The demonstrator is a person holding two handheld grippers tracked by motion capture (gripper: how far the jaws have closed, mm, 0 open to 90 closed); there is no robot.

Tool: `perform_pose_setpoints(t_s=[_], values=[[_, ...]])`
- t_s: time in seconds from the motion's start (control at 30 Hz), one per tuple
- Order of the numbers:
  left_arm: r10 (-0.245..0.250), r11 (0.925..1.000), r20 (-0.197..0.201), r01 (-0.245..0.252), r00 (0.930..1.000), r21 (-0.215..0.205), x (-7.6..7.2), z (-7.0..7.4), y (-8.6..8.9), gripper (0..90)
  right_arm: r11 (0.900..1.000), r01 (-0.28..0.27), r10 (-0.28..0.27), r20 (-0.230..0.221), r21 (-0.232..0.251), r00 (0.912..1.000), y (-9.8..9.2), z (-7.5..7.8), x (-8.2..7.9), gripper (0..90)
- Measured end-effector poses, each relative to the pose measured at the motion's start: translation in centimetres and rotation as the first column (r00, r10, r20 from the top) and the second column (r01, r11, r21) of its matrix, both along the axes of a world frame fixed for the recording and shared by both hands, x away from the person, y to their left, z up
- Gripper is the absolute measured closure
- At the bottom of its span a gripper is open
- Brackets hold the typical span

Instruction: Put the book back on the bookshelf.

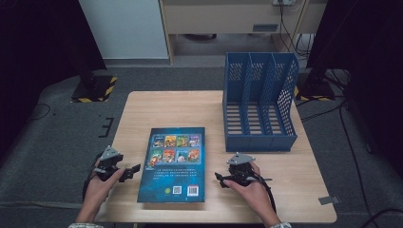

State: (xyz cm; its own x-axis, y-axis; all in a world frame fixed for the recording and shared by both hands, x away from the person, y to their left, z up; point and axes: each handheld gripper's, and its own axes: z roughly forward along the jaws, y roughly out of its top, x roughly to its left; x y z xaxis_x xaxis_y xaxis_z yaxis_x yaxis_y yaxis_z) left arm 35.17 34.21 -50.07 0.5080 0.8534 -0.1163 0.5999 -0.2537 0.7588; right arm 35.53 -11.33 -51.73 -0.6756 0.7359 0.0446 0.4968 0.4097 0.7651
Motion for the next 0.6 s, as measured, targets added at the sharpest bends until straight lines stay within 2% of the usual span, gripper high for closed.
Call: perform_pose_setpoints(t_s=[0.03,0.07,0.1,0.13,0.17,0.2,0.23,0.27,0.3,0.37,0.43,0.47,0.5,0.6], values=[[0.0,1.0,0.0,0.0,1.0,0.0,0.0,0.0,0.0,6.4,1.0,0.0,0.0,0.0,0.0,1.0,0.0,0.0,0.0,20.4],[-0.016,0.9999,0.012,0.016,0.9998,0.005,-0.8,0.8,-0.2,6.4,0.999,-0.02,0.02,0.014,0.037,0.9997,0.2,1.0,-0.4,22.2],[-0.022,0.9995,0.011,0.022,0.9997,-0.024,-1.3,1.4,-0.4,6.4,0.999,-0.024,0.023,0.023,0.045,0.9995,0.3,1.4,-0.5,22.3],[-0.022,0.9995,0.011,0.022,0.9997,-0.024,-1.3,1.4,-0.4,6.4,0.998,-0.04,0.039,0.033,0.056,0.9987,0.6,2.1,-0.8,22.3],[-0.025,0.9976,-0.002,0.025,0.9997,-0.065,-2.0,2.4,-0.8,6.0,0.996,-0.061,0.058,0.045,0.063,0.9973,0.9,2.6,-1.1,22.2],[-0.025,0.9976,-0.002,0.025,0.9997,-0.065,-2.0,2.4,-0.8,5.6,0.996,-0.061,0.058,0.045,0.063,0.9973,0.9,2.6,-1.1,22.2],[-0.041,0.9973,-0.004,0.04,0.9992,-0.061,-2.5,3.2,-1.3,5.3,0.991,-0.096,0.092,0.048,0.089,0.9946,1.7,3.3,-1.5,21.1],[-0.049,0.9973,-0.004,0.048,0.9988,-0.055,-2.6,3.4,-1.5,5.2,0.989,-0.108,0.103,0.047,0.101,0.9935,2.1,3.5,-1.6,20.7],[-0.057,0.996,-0.012,0.056,0.9983,-0.069,-2.9,3.6,-1.7,5.2,0.987,-0.121,0.116,0.049,0.103,0.992,2.5,3.7,-1.7,20.2],[-0.066,0.9943,-0.018,0.064,0.9977,-0.085,-3.0,3.5,-1.8,5.2,0.983,-0.156,0.151,0.055,0.092,0.987,3.5,4.0,-1.8,18.5],[-0.034,0.9954,-0.028,0.031,0.999,-0.091,-2.7,3.2,-2.0,6.2,0.979,-0.173,0.169,0.044,0.111,0.9846,4.2,4.2,-1.6,16.4],[-0.034,0.9954,-0.028,0.031,0.999,-0.091,-2.7,3.2,-2.0,6.3,0.979,-0.173,0.169,0.044,0.111,0.9846,4.2,4.2,-1.6,16.4],[-0.035,0.9959,-0.045,0.031,0.9984,-0.085,-2.3,2.6,-2.5,6.4,0.977,-0.181,0.177,0.043,0.111,0.9832,4.8,4.4,-1.2,15.6],[-0.02,0.9976,-0.04,0.018,0.999,-0.067,-1.8,2.3,-3.4,7.3,0.973,-0.196,0.195,0.023,0.12,0.9806,5.5,4.5,-0.4,13.4]])
